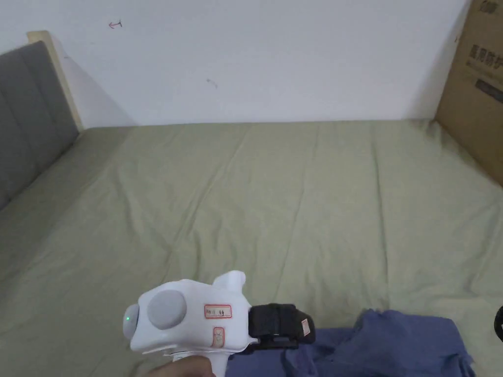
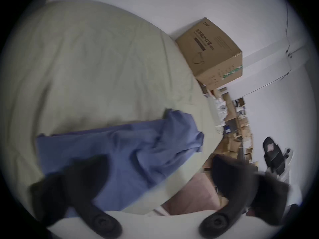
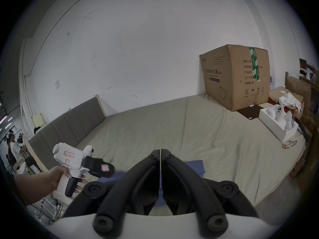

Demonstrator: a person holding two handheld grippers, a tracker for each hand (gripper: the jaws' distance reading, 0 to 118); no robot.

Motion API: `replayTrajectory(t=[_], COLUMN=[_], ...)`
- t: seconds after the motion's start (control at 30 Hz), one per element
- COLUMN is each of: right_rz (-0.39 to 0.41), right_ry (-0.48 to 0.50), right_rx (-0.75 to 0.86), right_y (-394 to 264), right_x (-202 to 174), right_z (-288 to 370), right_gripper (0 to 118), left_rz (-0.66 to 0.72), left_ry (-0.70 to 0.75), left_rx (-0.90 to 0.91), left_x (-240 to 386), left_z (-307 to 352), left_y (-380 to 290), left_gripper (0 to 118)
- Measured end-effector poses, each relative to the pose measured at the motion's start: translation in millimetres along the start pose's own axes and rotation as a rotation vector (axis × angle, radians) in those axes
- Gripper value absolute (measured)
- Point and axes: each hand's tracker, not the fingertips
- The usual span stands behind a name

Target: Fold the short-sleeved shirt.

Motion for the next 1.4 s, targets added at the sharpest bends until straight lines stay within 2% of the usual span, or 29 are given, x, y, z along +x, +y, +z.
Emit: replayTrajectory(t=[0.03,0.1,0.2,0.27,0.3,0.33,0.37,0.4,0.43,0.53,0.67,0.73,0.8,0.87,0.93,1.03,1.07,1.23,1.27,1.3,1.33,1.37,1.4], right_rz=[-0.001,-0.007,-0.038,-0.057,-0.057,-0.055,-0.05,-0.047,-0.045,-0.052,0.033,0.048,0.052,0.051,0.048,0.047,0.048,0.053,0.054,0.057,0.062,0.066,0.069], right_ry=[-0.006,-0.016,-0.024,-0.021,-0.019,-0.017,-0.014,-0.011,-0.008,0.004,-0.023,-0.026,-0.025,-0.021,-0.016,-0.005,-0.003,0.01,0.012,0.015,0.015,0.015,0.018], right_rx=[0.002,0.005,0.004,-0.006,-0.01,-0.014,-0.016,-0.017,-0.016,-0.01,-0.011,-0.017,-0.013,-0.008,-0.005,-0.003,0.0,0.008,0.004,-0.003,-0.011,-0.017,-0.024], right_y=[0,0,-2,-4,-6,-7,-8,-8,-8,-8,-12,-13,-13,-11,-9,-4,-3,0,-1,-1,-2,-3,-5], right_x=[3,10,20,25,27,28,28,28,25,24,18,15,15,13,12,9,8,2,1,-2,-5,-8,-11], right_z=[2,3,1,-4,-7,-9,-11,-12,-13,-12,-11,-9,-7,-5,-6,-7,-7,-8,-10,-11,-13,-16,-18], right_gripper=[1,1,1,1,1,1,1,1,1,1,1,1,1,1,1,1,1,1,1,1,1,1,1], left_rz=[0.0,0.018,0.016,-0.013,-0.04,-0.076,-0.1,-0.139,-0.171,-0.23,-0.396,-0.406,-0.41,-0.404,-0.442,-0.243,-0.186,-0.004,0.024,0.074,0.123,0.16,0.195], left_ry=[-0.002,0.018,0.154,0.259,0.278,0.303,0.321,0.34,0.353,0.271,0.357,0.407,0.389,0.378,0.223,-0.118,-0.17,-0.207,-0.189,-0.184,-0.201,-0.225,-0.235], left_rx=[0.068,0.07,0.152,0.148,0.134,0.134,0.127,0.096,0.07,-0.001,-0.142,-0.211,-0.176,-0.183,-0.172,-0.039,0.013,0.147,0.149,0.159,0.166,0.169,0.162], left_x=[0,-1,-12,-20,-22,-22,-20,-14,-10,4,24,22,22,29,33,27,20,-57,-73,-93,-105,-119,-134], left_z=[7,15,43,51,52,51,48,38,29,-8,-84,-114,-117,-108,-85,-28,-8,85,97,110,117,122,123], left_y=[0,4,-1,-5,-9,-13,-16,-19,-22,-25,-31,-36,-33,-30,-32,-34,-34,-26,-26,-27,-30,-33,-36], left_gripper=[112,111,113,105,91,54,21,4,5,5,5,4,3,3,3,4,4,4,8,20,53,93,118])
